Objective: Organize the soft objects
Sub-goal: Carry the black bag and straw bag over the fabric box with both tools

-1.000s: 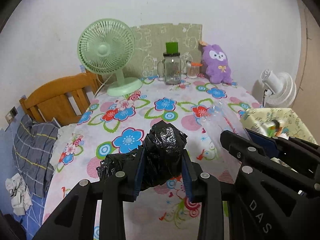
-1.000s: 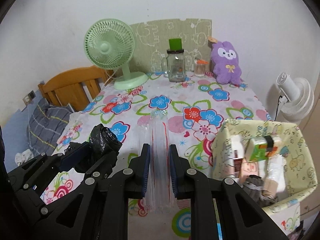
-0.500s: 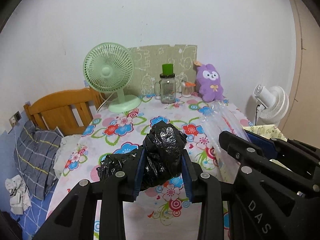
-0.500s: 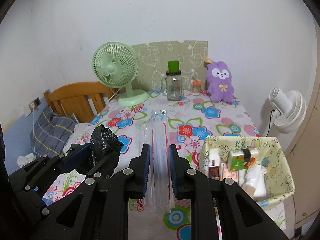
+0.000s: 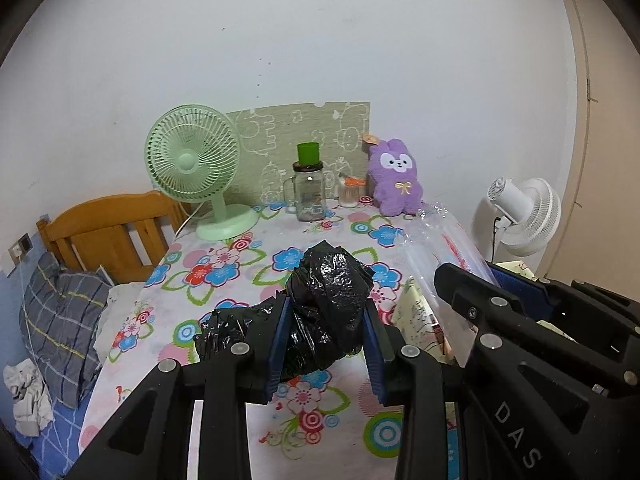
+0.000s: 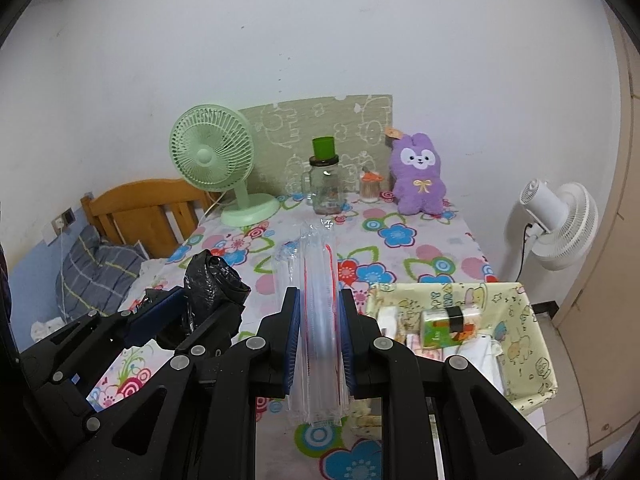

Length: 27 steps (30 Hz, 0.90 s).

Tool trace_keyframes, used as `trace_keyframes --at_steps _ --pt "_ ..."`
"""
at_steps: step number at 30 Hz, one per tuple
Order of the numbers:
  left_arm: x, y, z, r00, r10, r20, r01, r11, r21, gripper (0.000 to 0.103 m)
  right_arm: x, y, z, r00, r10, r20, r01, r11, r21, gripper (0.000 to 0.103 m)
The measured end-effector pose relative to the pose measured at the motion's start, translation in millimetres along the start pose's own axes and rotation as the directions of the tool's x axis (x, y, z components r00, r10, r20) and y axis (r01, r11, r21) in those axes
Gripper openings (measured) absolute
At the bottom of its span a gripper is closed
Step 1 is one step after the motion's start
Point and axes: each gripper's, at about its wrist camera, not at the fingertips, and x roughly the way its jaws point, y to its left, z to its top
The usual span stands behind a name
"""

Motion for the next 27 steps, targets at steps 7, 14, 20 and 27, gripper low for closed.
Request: trace_keyframes --at_steps 7,14,20,27 --pt "6 -21 2 1.0 -0.028 0.001 0.028 0.999 0.017 0.035 0 -20 2 1.0 -0.026 0.003 0.026 0.999 0.02 0.022" --pt "16 -43 6 0.998 -0.063 0.0 0.063 0.997 0.045 0.035 2 -44 3 0.998 -0.061 0.005 0.061 0.997 0.039 0.022" --pt "26 -60 9 0.996 -0.089 -0.008 0.089 0.993 0.071 0.035 5 -65 2 0.996 -0.085 -0.002 0.085 0.995 0.057 0.021" --pt "37 -81 9 0.993 -0.119 -0.026 0.121 0.988 0.096 0.035 12 -85 1 0.994 -0.109 -0.015 0.11 0.991 0.079 0.021"
